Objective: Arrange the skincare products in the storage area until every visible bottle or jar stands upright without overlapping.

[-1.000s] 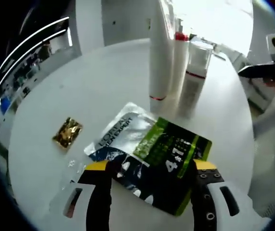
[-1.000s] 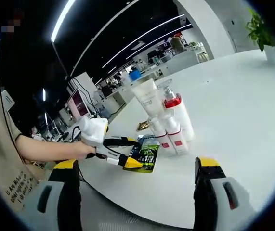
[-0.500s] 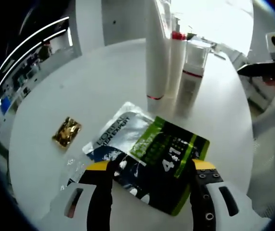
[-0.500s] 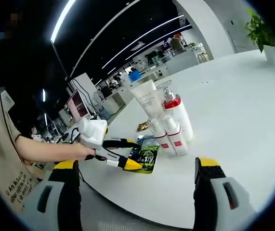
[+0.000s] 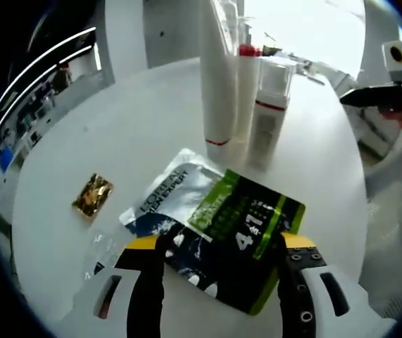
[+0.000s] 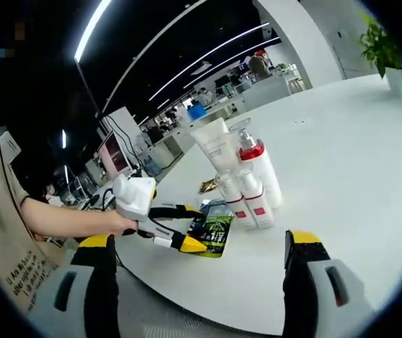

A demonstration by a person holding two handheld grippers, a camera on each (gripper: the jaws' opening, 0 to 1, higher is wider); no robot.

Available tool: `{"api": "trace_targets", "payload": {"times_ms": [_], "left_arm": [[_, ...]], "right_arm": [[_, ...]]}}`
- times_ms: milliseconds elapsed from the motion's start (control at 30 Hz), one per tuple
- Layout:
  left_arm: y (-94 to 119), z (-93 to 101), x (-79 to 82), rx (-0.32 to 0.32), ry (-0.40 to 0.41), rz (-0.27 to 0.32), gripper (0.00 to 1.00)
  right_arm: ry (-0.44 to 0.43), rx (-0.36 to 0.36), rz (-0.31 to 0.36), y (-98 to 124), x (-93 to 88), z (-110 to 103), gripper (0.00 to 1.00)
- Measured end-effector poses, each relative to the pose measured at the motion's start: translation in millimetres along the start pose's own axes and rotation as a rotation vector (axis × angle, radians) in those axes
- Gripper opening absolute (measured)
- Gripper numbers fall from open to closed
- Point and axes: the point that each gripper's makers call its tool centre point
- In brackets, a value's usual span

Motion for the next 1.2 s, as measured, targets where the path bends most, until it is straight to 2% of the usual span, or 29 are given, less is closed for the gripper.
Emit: {"api": "trace_targets", "payload": {"times_ms": [267,467,667,1000,1200], "left_arm": [[0.5,0.6,1.0,0.014,0.019,-0.018,0.63],[4.4,1.8,3.6,0.018,0.059,-0.023,0.67],[16.6,-2.4,0.0,0.04,0.08,-0.023,0.7],[44.1,-10.4,-7.5,0.069,0.198,-0.005,0.76],[62.2,-8.1,-14.1,0.078,0.225,0.004,0.82]], "right_arm": [[0.003,0.0,0.013,0.9,2.3,-0.1,1.0],[0.014,0.003,0.007,0.5,1.7,-1.2,1.0],[0.024,0.006,0.005,0.1,1.5,-2.4,0.98],[0.054,0.006,-0.007,-0.9,0.1,-4.5,1.0],[0.073,0.008,-0.026,-1.2,-3.1,-5.9,1.0]]}}
Point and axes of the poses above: the point that each gripper's makers call its tool centre point, and the gripper's own axes: y roughly backward along the fingers, z roughly to its right, x roughly out of its top, and after that the axes turned 10 degrees about x, right-handed
